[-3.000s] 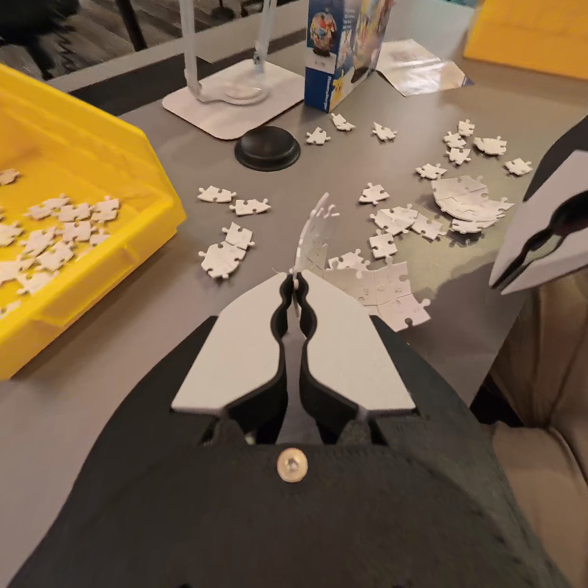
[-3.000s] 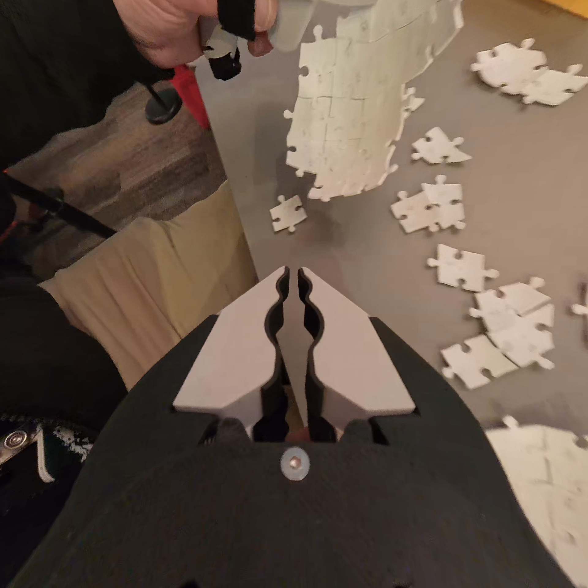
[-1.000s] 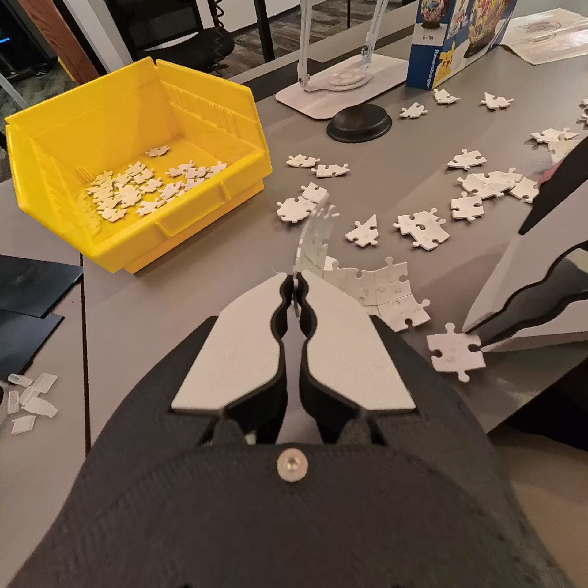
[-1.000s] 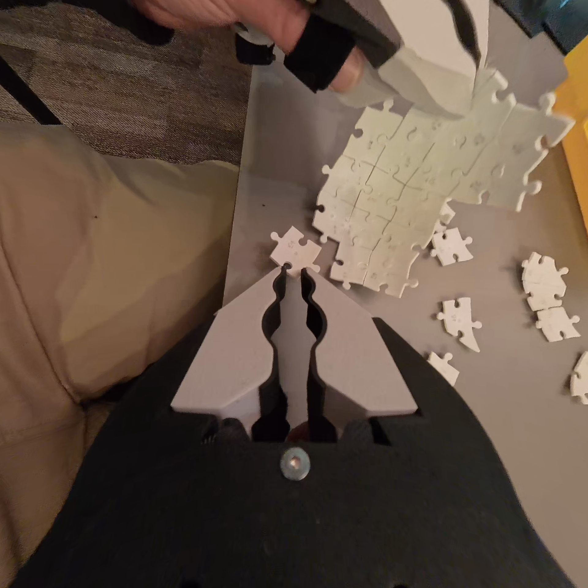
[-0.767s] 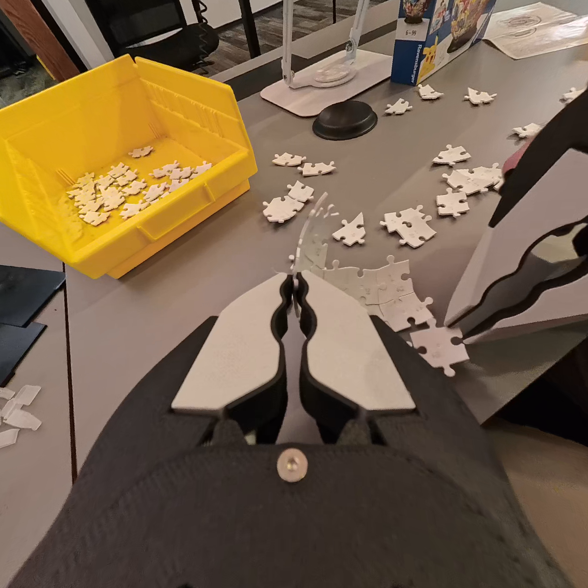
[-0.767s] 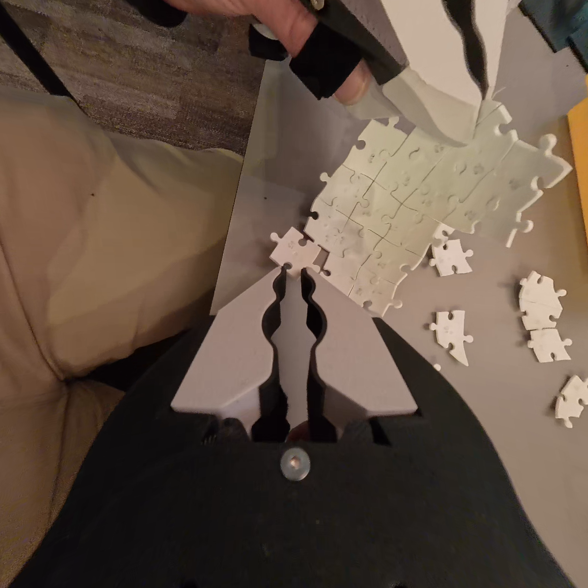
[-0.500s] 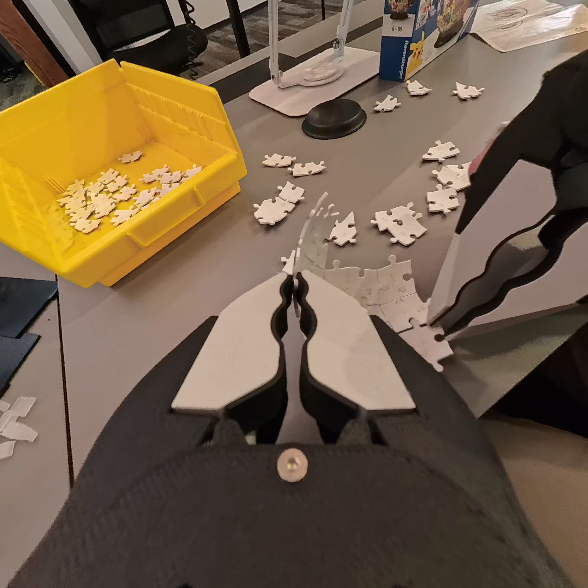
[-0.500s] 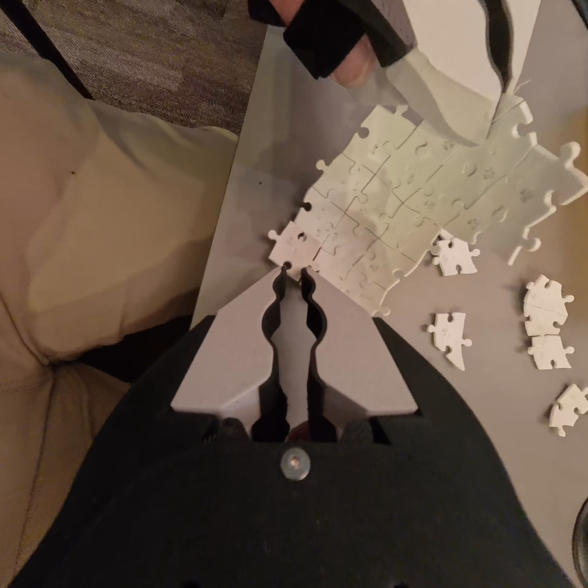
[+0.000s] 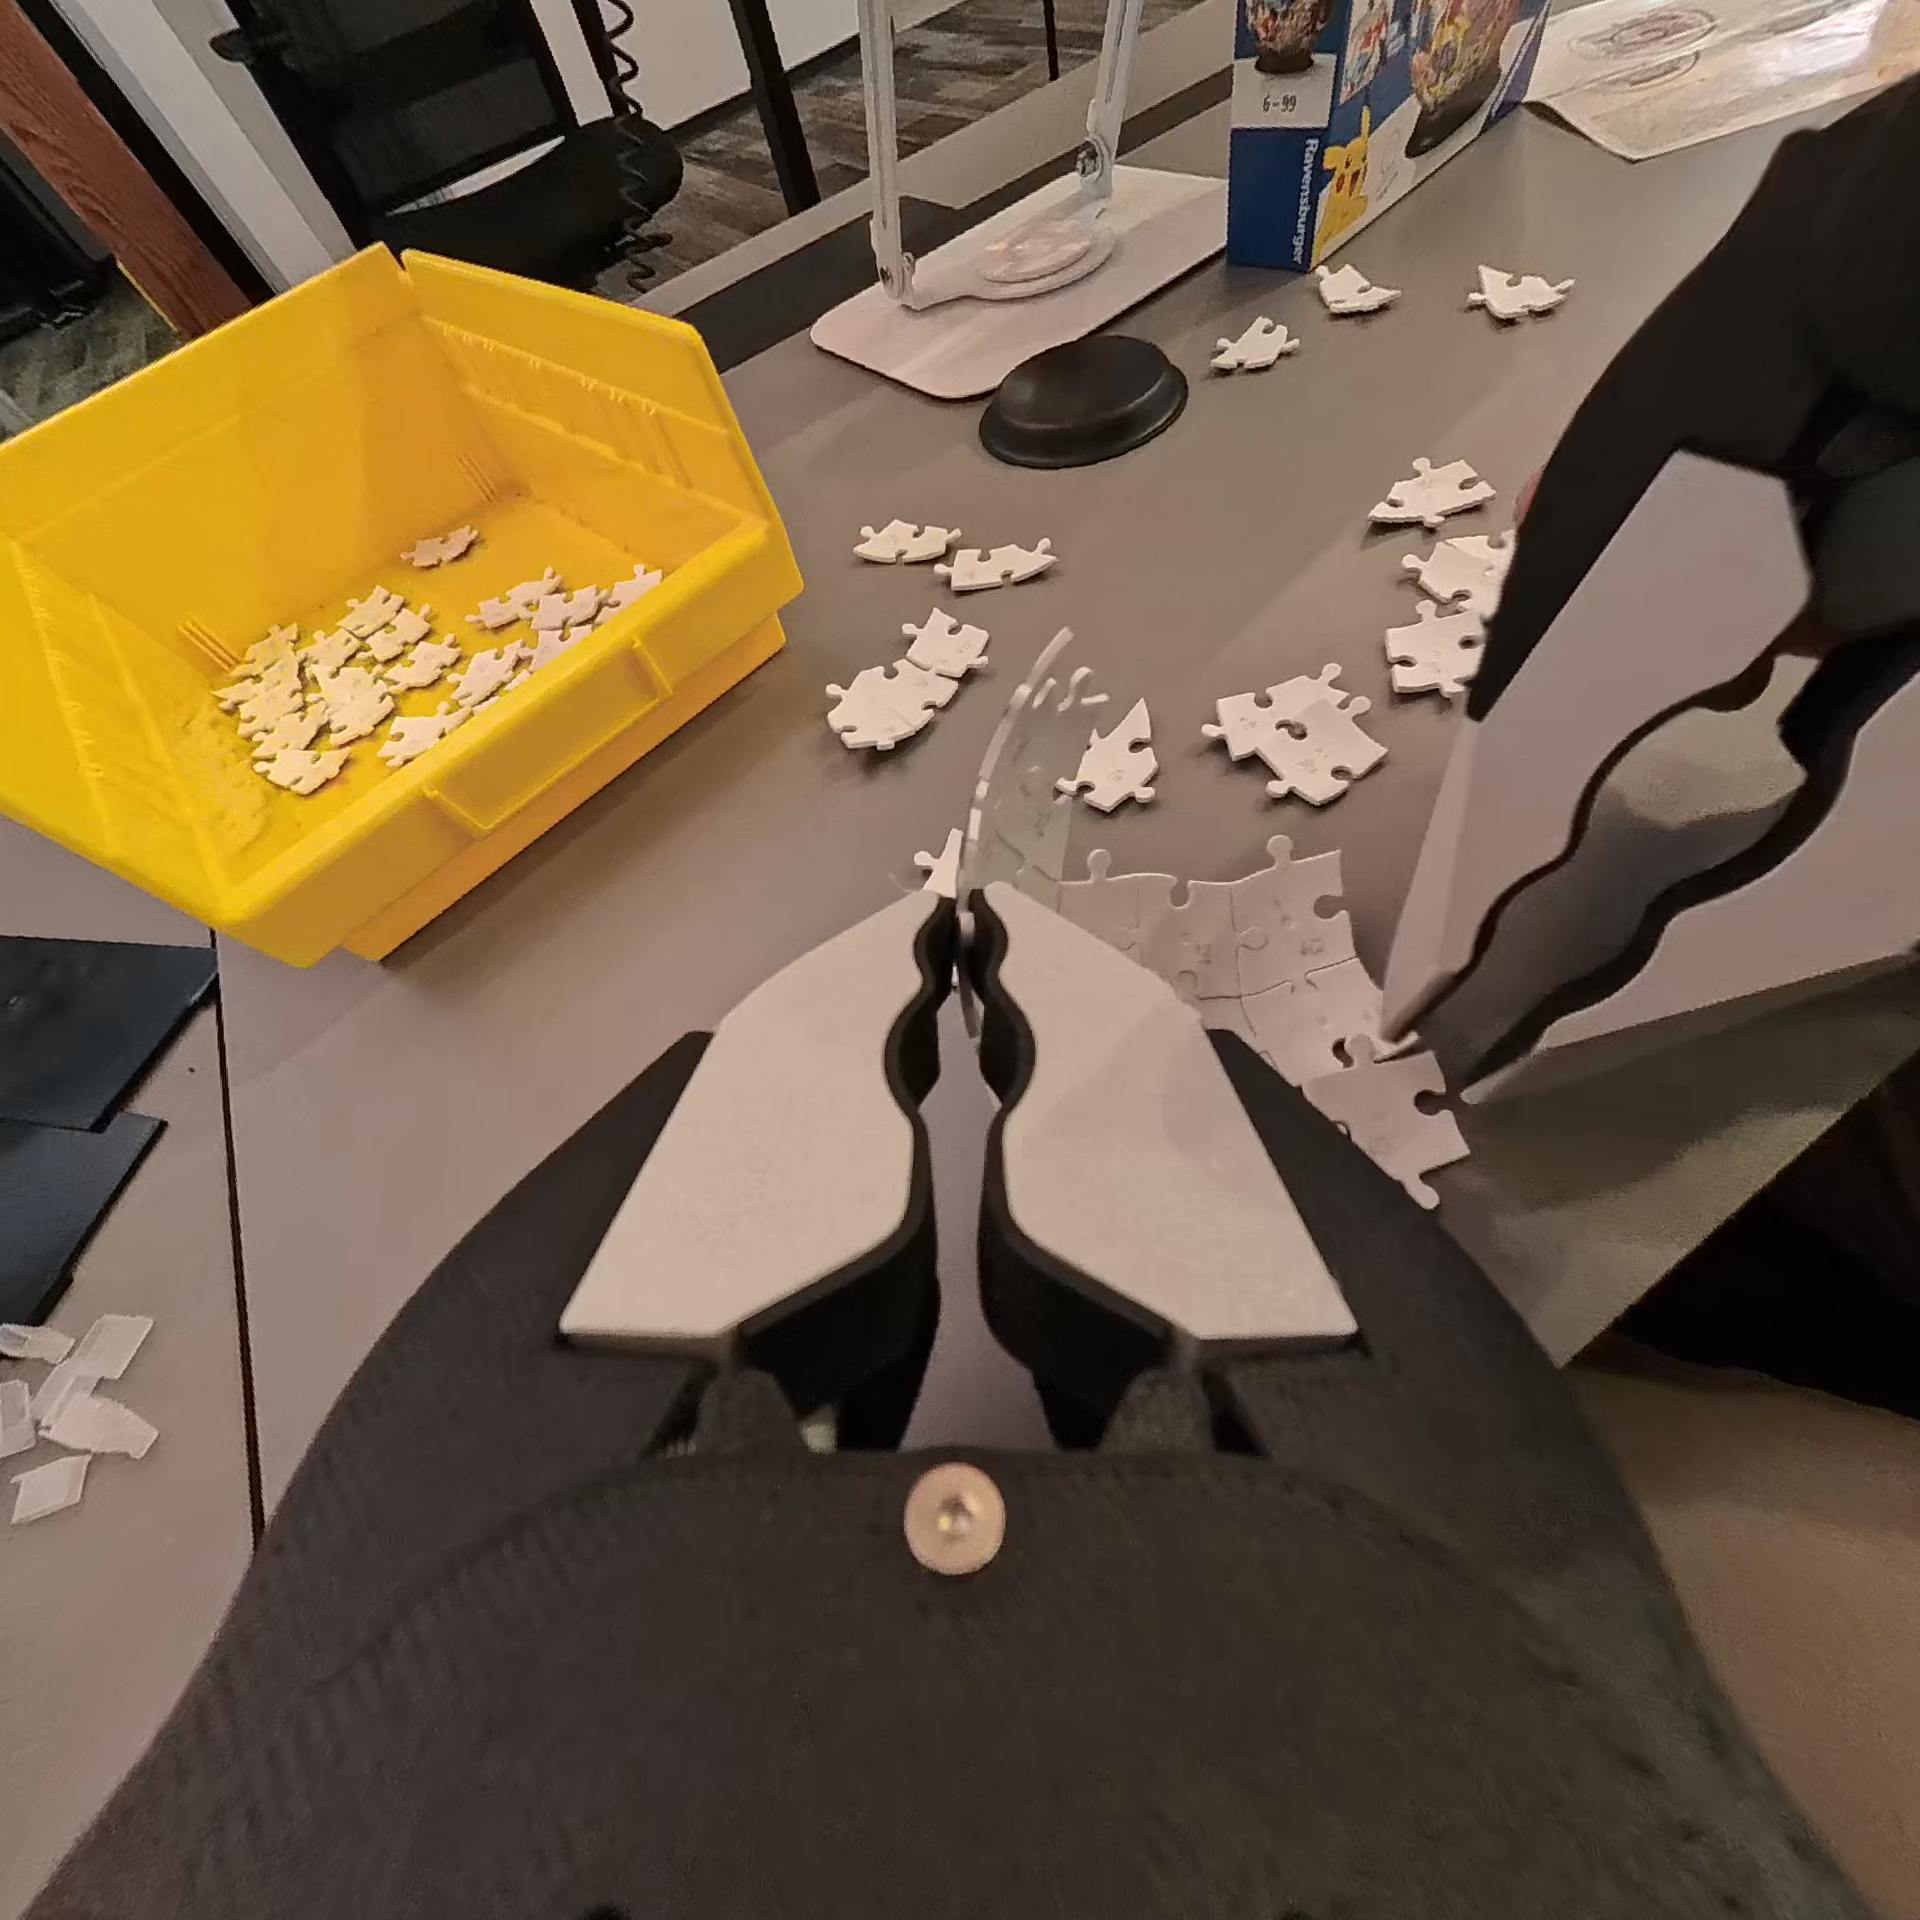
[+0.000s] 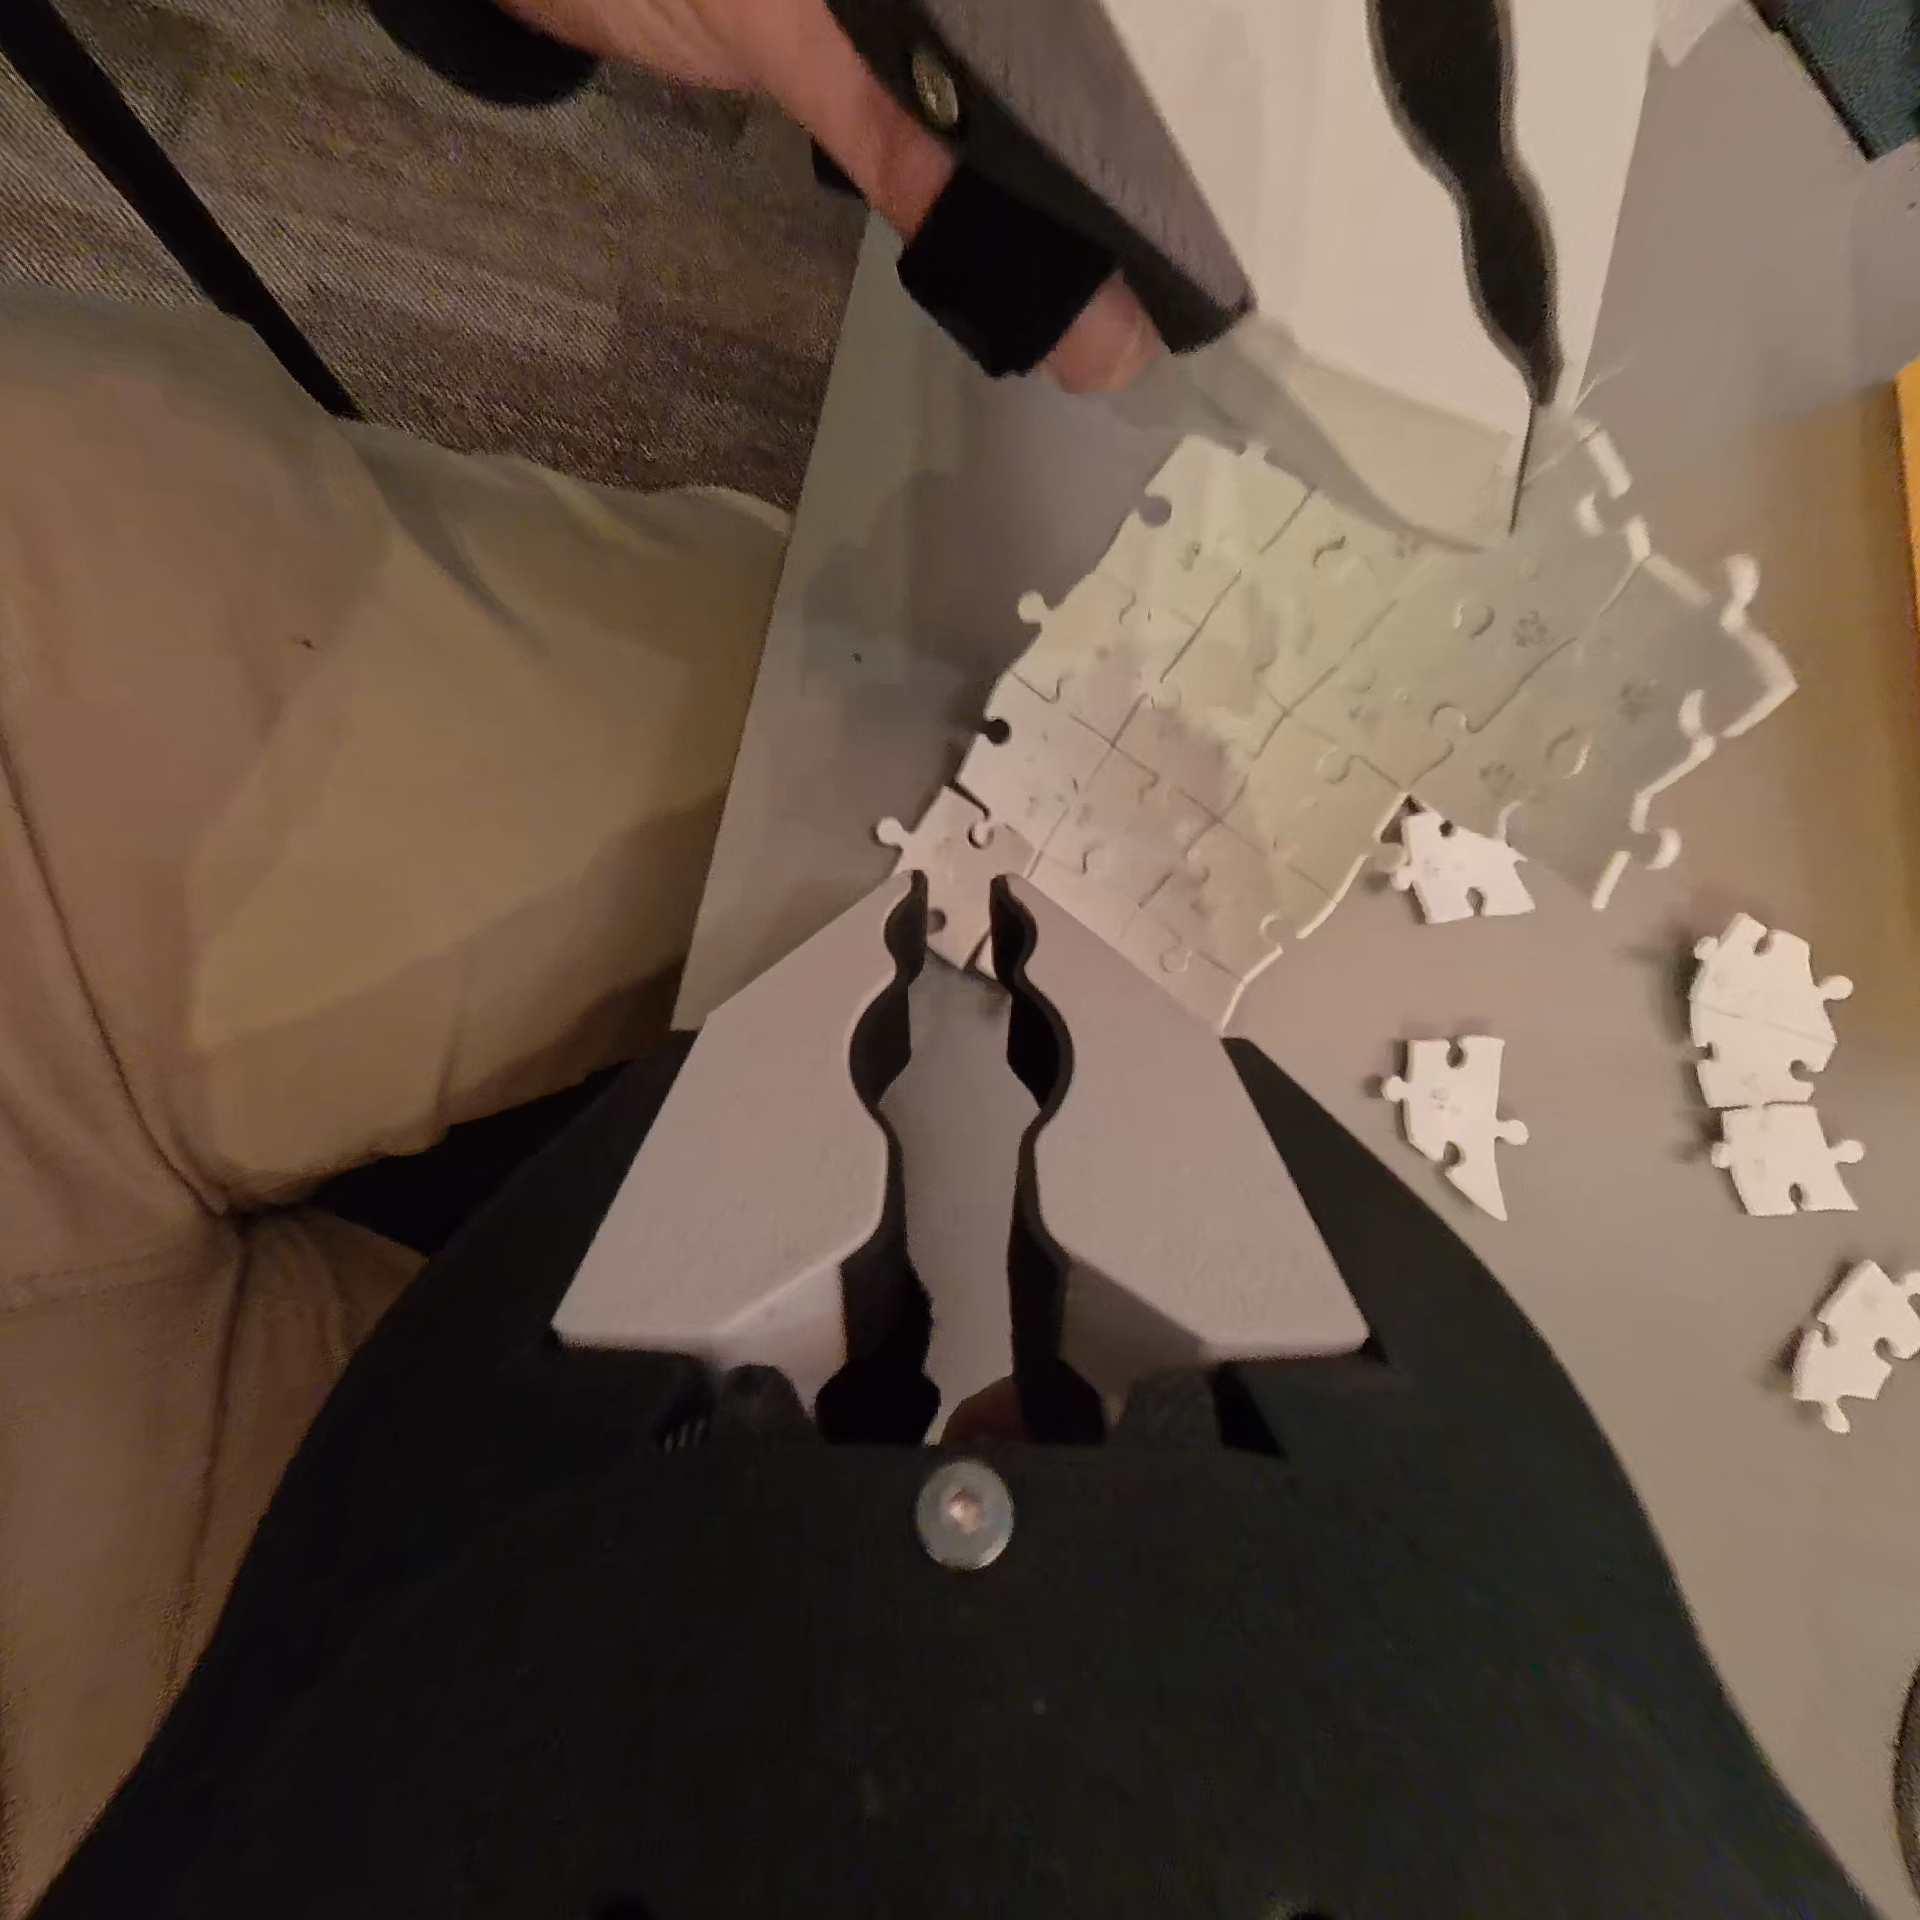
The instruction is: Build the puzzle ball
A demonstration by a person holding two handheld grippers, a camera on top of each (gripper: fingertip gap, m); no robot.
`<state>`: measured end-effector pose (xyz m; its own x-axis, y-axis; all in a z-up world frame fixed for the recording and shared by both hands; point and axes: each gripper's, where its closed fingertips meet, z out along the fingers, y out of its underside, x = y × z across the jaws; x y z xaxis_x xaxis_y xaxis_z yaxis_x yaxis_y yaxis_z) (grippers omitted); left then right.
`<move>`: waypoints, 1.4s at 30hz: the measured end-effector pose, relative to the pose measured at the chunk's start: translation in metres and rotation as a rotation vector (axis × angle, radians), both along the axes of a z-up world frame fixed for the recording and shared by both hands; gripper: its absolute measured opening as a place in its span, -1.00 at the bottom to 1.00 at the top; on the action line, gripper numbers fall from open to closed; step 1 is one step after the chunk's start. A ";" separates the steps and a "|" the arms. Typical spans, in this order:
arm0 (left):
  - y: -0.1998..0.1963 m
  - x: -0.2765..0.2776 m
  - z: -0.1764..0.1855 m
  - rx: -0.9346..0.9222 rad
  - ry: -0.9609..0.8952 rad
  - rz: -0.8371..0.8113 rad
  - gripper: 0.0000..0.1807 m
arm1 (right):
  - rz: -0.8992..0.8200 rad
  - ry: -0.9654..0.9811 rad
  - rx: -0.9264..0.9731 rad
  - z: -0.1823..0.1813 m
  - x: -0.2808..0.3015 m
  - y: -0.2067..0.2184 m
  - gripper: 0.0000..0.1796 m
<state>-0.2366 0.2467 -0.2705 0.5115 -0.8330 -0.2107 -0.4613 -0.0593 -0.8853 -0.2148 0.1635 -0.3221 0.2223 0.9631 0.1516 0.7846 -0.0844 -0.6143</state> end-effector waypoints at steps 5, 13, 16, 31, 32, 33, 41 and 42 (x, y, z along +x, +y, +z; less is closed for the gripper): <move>-0.001 0.000 0.000 0.004 -0.001 -0.005 -0.98 | -0.028 -0.003 0.023 -0.006 -0.006 0.005 -1.00; -0.003 0.000 0.003 0.025 0.000 -0.009 -0.98 | -0.085 -0.004 0.025 -0.016 -0.007 0.011 -1.00; -0.004 0.000 0.004 0.029 -0.002 -0.009 -0.98 | -0.100 -0.002 0.007 -0.016 -0.007 0.012 -1.00; -0.005 0.000 0.008 0.075 -0.006 0.030 -0.97 | -0.299 0.081 -0.203 -0.016 -0.009 0.016 -1.00; -0.005 0.000 0.008 0.078 -0.007 0.033 -0.97 | -0.297 0.075 -0.191 -0.016 -0.009 0.017 -1.00; -0.005 0.000 0.009 0.081 -0.007 0.035 -0.97 | -0.299 0.077 -0.193 -0.016 -0.010 0.016 -1.00; -0.005 0.000 0.008 0.086 -0.009 0.042 -0.97 | -0.367 0.141 -0.320 -0.016 -0.009 0.017 -1.00; -0.005 0.000 0.008 0.085 -0.010 0.043 -0.97 | -0.373 0.154 -0.336 -0.016 -0.010 0.018 -1.00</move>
<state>-0.2365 0.2421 -0.2626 0.5490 -0.7894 -0.2746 -0.4511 -0.0033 -0.8924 -0.2244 0.1815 -0.3383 0.5550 0.8039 -0.2136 0.5660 -0.5532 -0.6112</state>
